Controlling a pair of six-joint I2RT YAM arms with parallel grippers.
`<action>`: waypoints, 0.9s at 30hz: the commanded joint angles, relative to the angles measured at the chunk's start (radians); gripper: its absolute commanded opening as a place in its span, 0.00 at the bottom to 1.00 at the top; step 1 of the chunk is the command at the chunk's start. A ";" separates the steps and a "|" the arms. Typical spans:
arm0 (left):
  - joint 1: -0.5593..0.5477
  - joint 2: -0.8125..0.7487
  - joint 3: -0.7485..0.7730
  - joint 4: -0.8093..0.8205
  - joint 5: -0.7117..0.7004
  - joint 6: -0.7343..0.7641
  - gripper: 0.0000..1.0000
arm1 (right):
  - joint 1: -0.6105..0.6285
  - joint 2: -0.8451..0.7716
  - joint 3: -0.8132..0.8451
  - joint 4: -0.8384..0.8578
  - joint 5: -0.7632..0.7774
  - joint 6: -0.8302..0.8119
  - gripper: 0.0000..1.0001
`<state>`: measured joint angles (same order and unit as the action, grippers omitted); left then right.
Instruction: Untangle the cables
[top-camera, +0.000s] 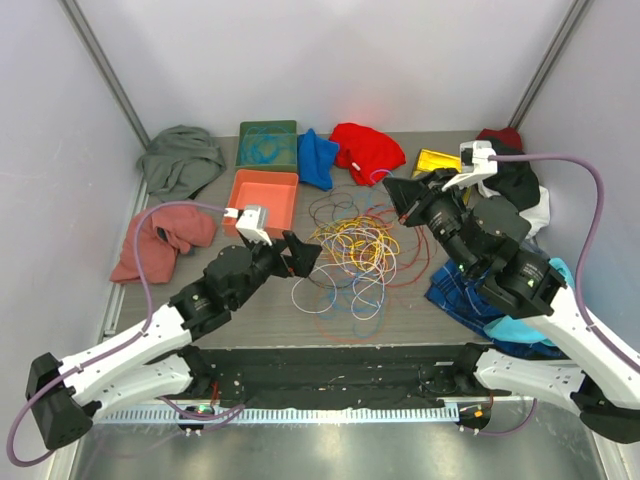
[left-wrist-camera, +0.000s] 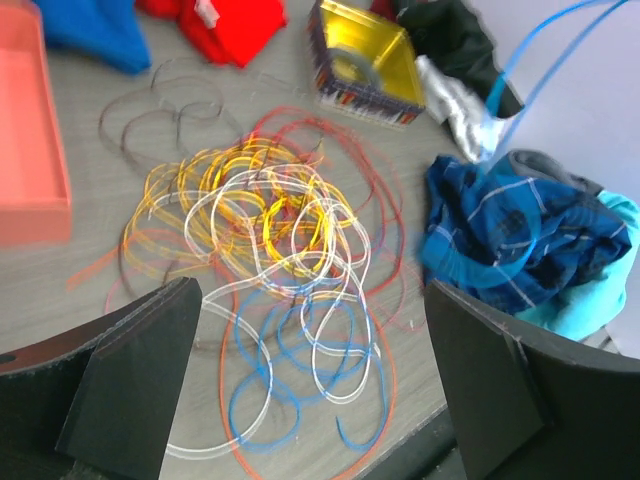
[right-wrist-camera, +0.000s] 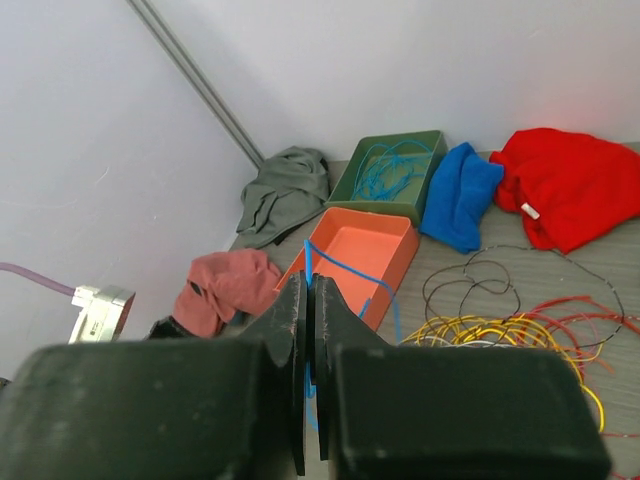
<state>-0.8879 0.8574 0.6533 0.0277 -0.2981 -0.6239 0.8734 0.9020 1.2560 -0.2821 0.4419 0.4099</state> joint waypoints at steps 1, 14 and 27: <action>-0.005 0.040 0.002 0.297 0.039 0.196 1.00 | 0.004 0.011 0.006 0.009 -0.038 0.058 0.01; -0.008 0.143 0.037 0.609 0.140 0.368 1.00 | 0.003 0.020 -0.055 0.003 -0.088 0.118 0.01; -0.011 0.347 0.055 0.770 0.287 0.369 1.00 | 0.004 0.061 -0.053 0.052 -0.170 0.181 0.01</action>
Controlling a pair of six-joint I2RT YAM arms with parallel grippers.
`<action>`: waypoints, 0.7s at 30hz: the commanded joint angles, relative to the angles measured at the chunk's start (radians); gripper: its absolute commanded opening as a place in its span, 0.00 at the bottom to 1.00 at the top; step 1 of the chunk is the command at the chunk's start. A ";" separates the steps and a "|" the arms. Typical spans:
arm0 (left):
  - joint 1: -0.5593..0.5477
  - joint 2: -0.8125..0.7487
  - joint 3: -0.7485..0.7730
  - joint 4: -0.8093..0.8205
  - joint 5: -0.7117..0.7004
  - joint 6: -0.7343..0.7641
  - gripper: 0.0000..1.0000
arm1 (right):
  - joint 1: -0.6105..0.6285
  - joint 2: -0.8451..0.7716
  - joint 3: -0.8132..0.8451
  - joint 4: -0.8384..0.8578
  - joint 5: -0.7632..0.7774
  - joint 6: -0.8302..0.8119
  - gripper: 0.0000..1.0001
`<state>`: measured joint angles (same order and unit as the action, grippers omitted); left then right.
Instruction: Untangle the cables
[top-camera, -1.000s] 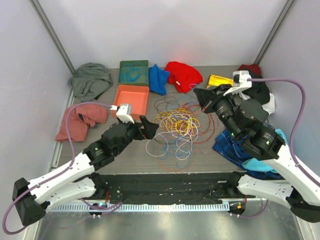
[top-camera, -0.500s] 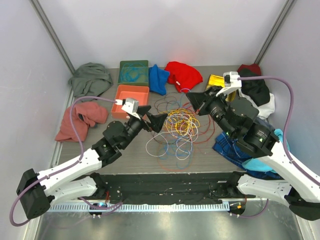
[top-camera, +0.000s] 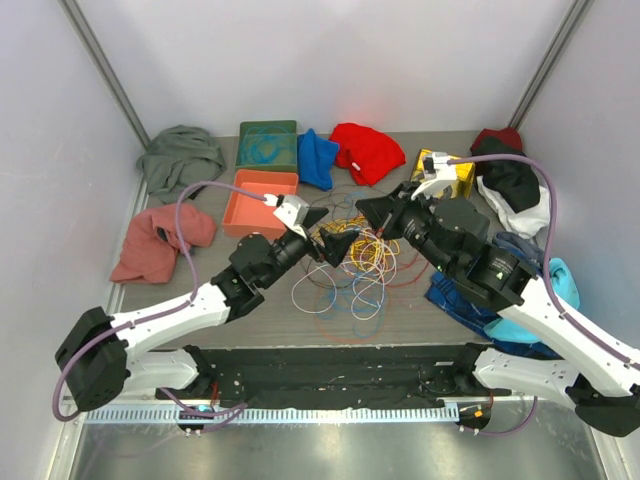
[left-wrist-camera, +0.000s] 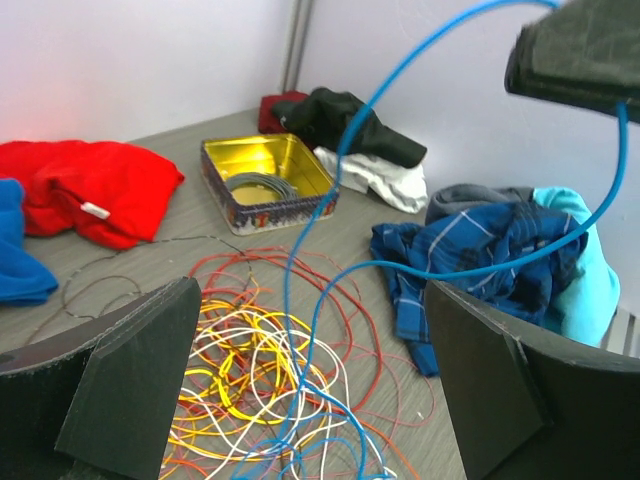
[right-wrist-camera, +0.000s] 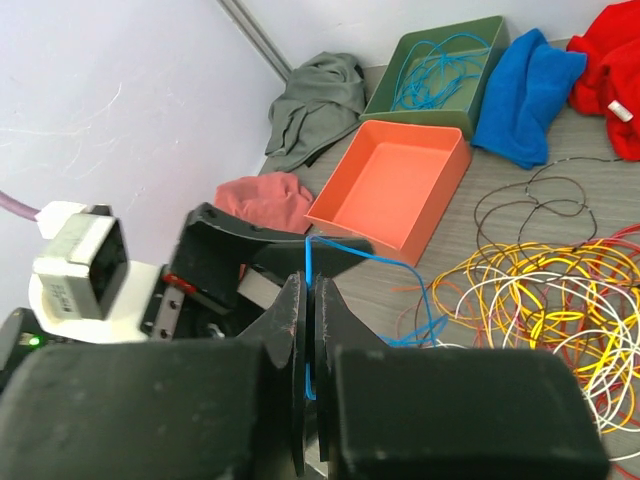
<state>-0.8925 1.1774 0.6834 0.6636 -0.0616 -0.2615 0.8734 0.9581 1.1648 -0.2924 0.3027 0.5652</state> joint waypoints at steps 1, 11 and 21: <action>-0.005 0.033 0.024 0.142 0.052 0.007 1.00 | 0.003 0.011 0.042 0.064 -0.036 0.024 0.01; -0.005 0.122 0.054 0.163 -0.001 0.024 1.00 | 0.004 0.024 0.065 0.081 -0.094 0.047 0.01; 0.032 0.162 0.074 0.131 -0.050 -0.001 0.48 | 0.004 -0.030 0.049 0.079 -0.103 0.052 0.01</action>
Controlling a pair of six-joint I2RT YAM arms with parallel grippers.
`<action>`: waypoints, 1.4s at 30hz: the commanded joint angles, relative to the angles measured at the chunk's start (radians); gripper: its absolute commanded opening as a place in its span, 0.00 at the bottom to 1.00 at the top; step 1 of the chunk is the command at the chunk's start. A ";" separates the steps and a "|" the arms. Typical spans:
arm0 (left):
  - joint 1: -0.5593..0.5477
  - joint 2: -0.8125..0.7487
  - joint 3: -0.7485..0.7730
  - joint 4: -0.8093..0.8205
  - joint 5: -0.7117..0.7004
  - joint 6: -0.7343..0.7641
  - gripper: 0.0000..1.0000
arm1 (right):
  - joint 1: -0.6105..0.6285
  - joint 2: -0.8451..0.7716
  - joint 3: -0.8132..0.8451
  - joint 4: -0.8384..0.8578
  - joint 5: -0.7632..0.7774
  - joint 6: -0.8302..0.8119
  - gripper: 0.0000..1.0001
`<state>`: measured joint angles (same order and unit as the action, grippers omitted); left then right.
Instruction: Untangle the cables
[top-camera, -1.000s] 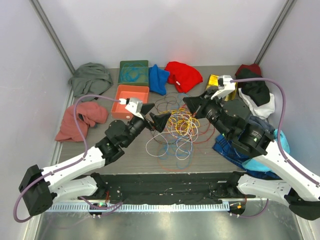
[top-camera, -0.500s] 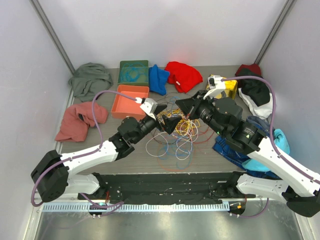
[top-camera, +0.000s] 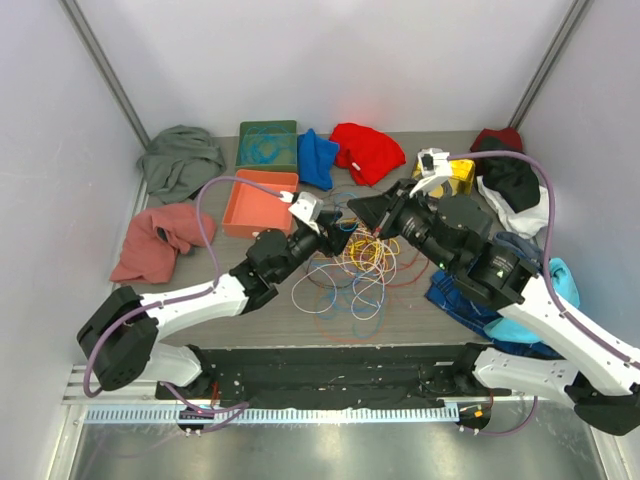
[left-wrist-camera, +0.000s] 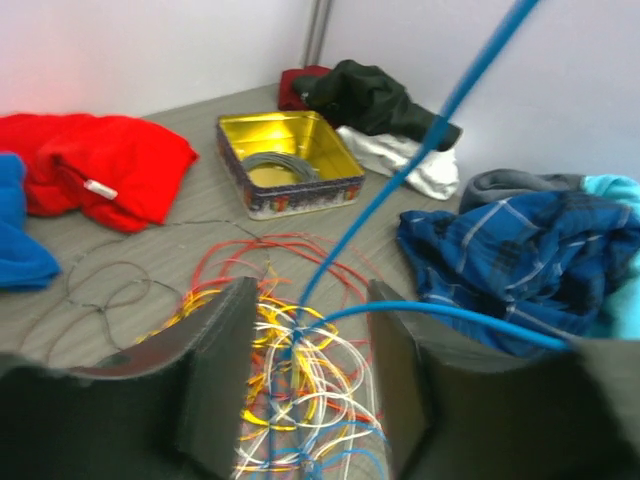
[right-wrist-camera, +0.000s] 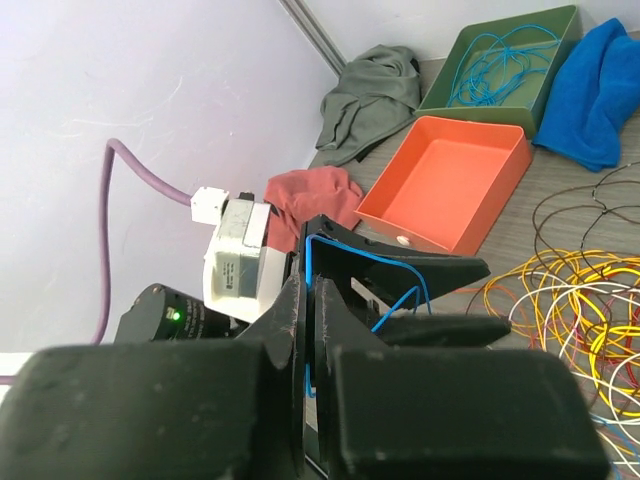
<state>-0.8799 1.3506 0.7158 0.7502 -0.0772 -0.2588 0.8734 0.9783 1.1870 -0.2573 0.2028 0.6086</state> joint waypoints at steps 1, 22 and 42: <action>0.019 -0.019 0.045 0.034 -0.039 -0.007 0.40 | 0.003 -0.053 0.023 0.043 0.000 0.006 0.01; 0.432 0.206 0.650 -0.724 0.045 -0.327 0.00 | 0.004 -0.164 -0.134 -0.034 0.228 -0.085 0.88; 0.671 1.163 1.740 -0.924 0.051 -0.356 0.07 | -0.013 -0.027 -0.178 -0.040 0.320 -0.214 0.86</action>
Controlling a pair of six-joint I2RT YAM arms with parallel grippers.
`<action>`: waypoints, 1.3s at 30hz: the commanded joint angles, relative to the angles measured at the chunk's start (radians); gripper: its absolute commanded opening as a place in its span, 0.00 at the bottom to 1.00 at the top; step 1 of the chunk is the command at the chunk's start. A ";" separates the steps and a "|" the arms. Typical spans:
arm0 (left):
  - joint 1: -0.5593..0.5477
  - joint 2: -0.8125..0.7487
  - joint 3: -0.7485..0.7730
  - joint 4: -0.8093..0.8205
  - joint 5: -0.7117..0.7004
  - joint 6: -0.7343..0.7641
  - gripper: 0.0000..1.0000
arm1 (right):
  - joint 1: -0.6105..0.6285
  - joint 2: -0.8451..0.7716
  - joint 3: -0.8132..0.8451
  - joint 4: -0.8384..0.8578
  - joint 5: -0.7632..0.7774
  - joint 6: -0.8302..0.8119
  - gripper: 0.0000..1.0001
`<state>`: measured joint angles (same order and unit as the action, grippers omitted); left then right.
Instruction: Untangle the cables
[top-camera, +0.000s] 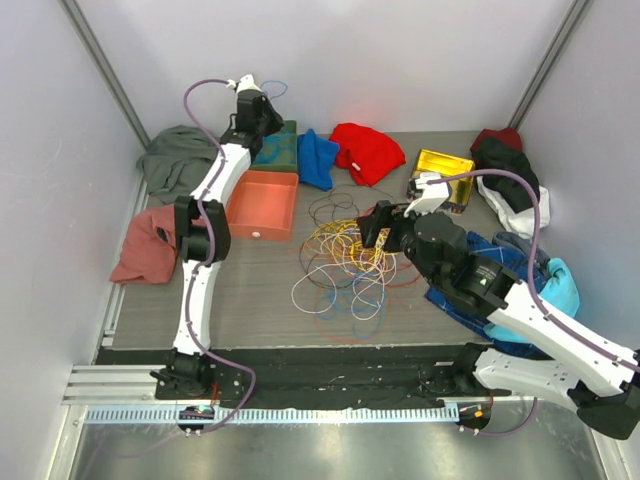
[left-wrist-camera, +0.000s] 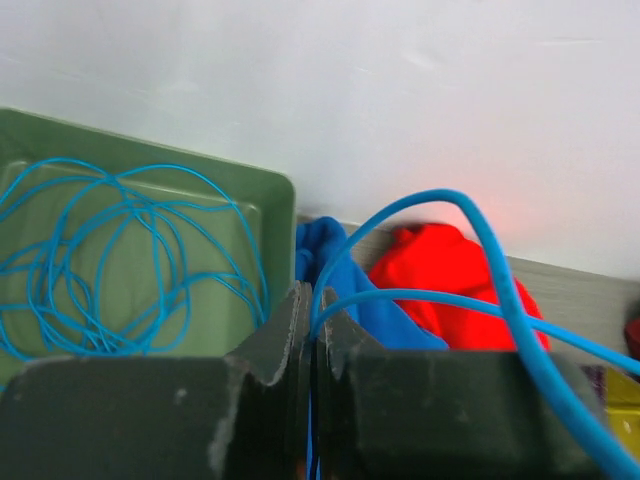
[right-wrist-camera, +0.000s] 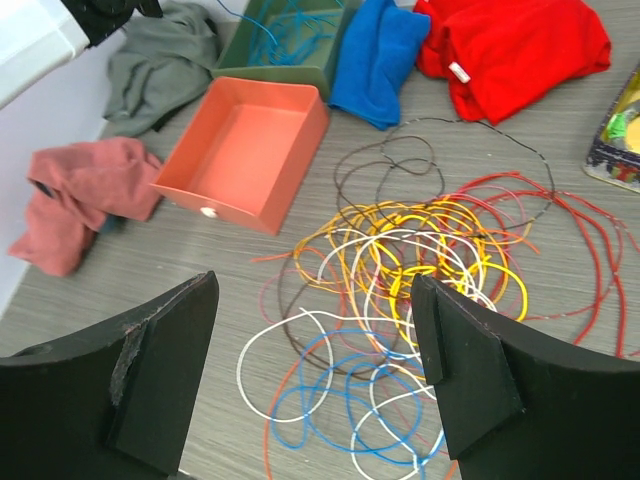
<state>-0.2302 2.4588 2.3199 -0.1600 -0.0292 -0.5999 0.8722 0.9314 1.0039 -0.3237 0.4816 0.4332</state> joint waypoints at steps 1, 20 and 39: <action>0.032 0.065 0.133 0.003 0.005 -0.021 0.09 | -0.013 0.033 0.006 0.025 0.043 -0.047 0.86; 0.014 -0.141 -0.041 0.100 -0.075 0.054 1.00 | -0.104 0.067 -0.028 0.031 -0.049 -0.021 0.87; -0.547 -0.951 -1.037 -0.102 -0.165 -0.024 0.98 | -0.105 -0.123 -0.258 0.032 -0.043 0.171 0.88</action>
<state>-0.8356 1.6218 1.4544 -0.1799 -0.3344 -0.4797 0.7700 0.8810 0.7448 -0.2901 0.4309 0.5674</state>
